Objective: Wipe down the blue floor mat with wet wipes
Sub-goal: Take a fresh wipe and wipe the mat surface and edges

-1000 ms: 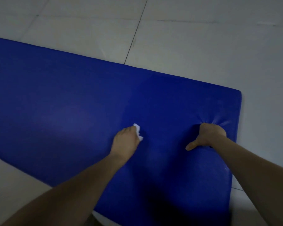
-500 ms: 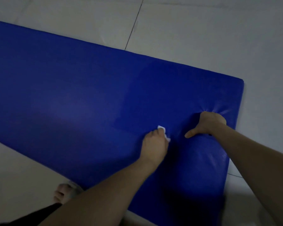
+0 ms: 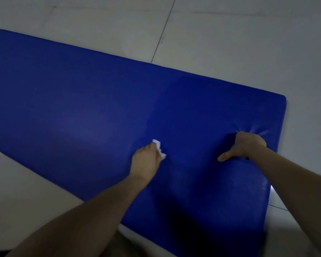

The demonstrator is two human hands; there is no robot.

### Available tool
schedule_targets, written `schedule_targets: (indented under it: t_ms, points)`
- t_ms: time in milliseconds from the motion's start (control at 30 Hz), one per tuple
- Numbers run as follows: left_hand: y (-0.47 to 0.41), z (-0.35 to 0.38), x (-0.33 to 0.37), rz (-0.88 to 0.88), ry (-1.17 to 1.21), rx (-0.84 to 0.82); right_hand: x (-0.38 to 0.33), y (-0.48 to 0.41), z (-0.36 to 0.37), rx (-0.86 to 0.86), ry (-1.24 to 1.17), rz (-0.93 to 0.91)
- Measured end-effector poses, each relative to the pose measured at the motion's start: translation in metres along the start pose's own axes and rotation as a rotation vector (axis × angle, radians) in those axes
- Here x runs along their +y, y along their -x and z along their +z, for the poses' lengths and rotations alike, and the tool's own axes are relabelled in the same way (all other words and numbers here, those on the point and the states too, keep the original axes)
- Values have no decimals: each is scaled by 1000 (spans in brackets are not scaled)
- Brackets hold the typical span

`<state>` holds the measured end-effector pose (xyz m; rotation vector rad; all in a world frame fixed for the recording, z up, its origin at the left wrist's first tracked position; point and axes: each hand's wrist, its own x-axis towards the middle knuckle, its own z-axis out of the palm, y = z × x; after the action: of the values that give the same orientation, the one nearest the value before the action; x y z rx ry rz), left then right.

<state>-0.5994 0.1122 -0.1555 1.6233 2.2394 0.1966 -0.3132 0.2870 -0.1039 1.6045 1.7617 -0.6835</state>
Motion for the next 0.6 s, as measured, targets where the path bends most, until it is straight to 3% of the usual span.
schedule_targets:
  t_ms: [67,200,300,467,600]
  points:
    - [-6,-20,-27,-138,76,-6,1,2,4,27,-39,1]
    - [-5,-36,-37,-206,180,-35,1,22,28,108,-90,-12]
    - [1,-43,-18,-241,240,-32,2,44,47,-28,-130,-48]
    - [35,-19,29,-101,401,-181,-2,63,72,-45,6,-70]
    - [63,24,92,121,274,-190,-3,54,66,-36,54,-93]
